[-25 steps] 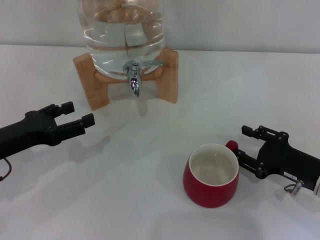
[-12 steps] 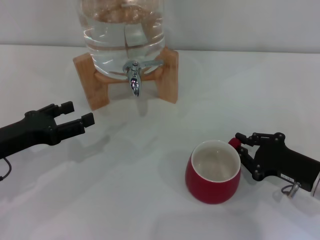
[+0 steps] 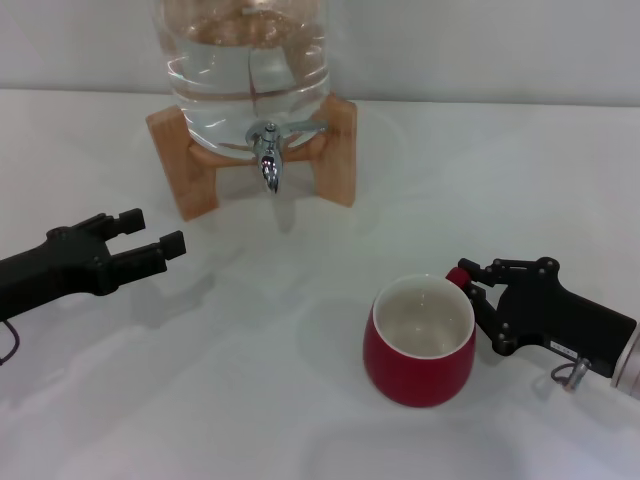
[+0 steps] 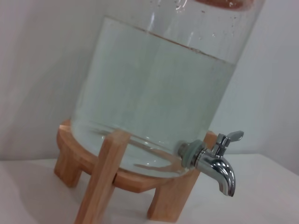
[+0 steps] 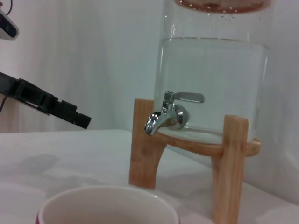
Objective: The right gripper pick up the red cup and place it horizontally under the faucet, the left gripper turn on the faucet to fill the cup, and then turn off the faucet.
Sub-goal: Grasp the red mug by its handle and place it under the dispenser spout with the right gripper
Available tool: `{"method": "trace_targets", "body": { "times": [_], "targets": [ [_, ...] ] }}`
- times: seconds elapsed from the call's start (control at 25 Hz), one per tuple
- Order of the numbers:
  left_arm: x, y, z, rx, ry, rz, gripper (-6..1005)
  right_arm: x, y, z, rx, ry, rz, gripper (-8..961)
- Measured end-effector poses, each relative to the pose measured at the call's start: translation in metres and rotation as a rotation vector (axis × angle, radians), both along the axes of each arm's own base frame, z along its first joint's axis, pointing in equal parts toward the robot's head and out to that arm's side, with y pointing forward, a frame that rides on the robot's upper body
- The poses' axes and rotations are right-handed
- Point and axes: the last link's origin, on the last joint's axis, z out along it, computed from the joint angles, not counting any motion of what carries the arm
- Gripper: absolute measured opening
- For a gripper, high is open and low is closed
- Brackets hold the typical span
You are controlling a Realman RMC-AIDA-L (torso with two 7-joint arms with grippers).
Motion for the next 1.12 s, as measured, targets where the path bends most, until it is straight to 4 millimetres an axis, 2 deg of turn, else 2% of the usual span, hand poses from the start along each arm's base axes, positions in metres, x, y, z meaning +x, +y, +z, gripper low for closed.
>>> {"method": "trace_targets", "body": {
  "times": [0.52,0.6,1.12],
  "targets": [
    [-0.008,-0.006,-0.001,-0.006,0.009,0.035,887,-0.016,0.007,0.0,0.015,0.003,0.04,125],
    [-0.01,-0.008,-0.001,-0.01,0.011,0.041,887,-0.027,0.013,-0.005,0.023,-0.004,0.035,125],
    [-0.016,-0.015,-0.007,-0.054,0.03,0.072,887,-0.056,0.032,-0.019,0.05,-0.047,-0.054,125]
  ]
}}
